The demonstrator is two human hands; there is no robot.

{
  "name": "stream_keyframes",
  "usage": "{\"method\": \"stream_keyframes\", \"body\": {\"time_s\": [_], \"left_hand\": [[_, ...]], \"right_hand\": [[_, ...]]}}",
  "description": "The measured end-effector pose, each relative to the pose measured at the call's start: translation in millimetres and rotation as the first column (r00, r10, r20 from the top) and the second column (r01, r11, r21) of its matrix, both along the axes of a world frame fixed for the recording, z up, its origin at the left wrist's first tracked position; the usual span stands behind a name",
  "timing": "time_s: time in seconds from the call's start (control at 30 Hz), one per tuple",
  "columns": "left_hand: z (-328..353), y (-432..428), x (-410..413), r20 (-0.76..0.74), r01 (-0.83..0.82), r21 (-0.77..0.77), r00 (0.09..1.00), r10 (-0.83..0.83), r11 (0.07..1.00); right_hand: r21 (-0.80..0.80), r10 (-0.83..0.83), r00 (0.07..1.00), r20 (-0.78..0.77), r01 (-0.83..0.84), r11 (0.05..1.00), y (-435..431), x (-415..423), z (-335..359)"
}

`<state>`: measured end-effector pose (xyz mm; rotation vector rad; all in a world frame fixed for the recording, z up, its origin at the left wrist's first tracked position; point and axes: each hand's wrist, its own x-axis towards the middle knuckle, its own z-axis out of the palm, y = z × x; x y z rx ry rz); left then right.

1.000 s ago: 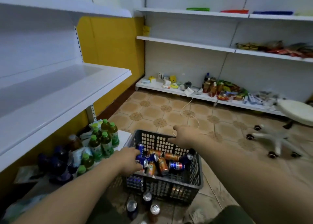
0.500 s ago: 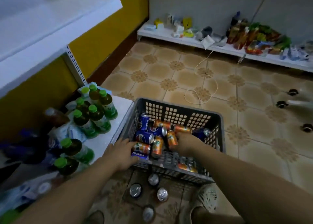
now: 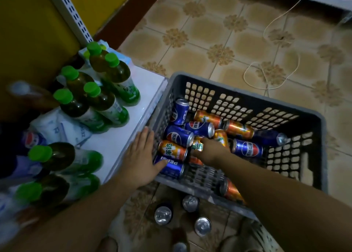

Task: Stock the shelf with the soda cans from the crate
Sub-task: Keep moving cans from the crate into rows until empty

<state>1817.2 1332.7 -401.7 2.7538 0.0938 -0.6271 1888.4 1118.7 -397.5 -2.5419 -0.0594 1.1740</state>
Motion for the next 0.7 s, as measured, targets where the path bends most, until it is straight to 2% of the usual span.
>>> {"method": "stream_keyframes", "body": {"time_s": [0.17,0.3,0.4,0.47,0.57,0.7], "left_hand": [[-20.0,-2.5,-7.8,0.123,-0.020,-0.009,0.992,0.021,1.000],[-33.0,3.2,-13.4,0.358,0.071,-0.081,0.933,-0.038,0.994],[-38.9,6.9,-13.1,0.422,0.106,-0.085,0.904,-0.061,0.991],[-40.9,8.2,-13.5,0.419,0.120,-0.081,0.905,-0.075,0.990],[-38.8,8.5,-14.0,0.388,0.116,-0.058,0.918,-0.085,0.992],[-26.0,5.0,-6.5,0.083,0.037,0.021,0.996,-0.038,0.999]], "right_hand": [[-0.001,-0.032,0.997,0.074,0.032,0.999,21.7,19.0,-61.8],[-0.030,-0.009,0.996,0.087,0.012,0.999,36.0,25.5,-103.1],[-0.054,-0.051,0.989,0.138,0.059,0.997,48.8,26.1,-118.5],[-0.038,-0.092,0.976,0.195,0.101,0.994,52.4,31.2,-117.3],[-0.001,-0.127,0.973,0.192,0.129,0.992,49.8,34.6,-102.7],[0.120,-0.352,0.927,0.132,0.337,0.934,28.8,14.2,-56.5]]}}
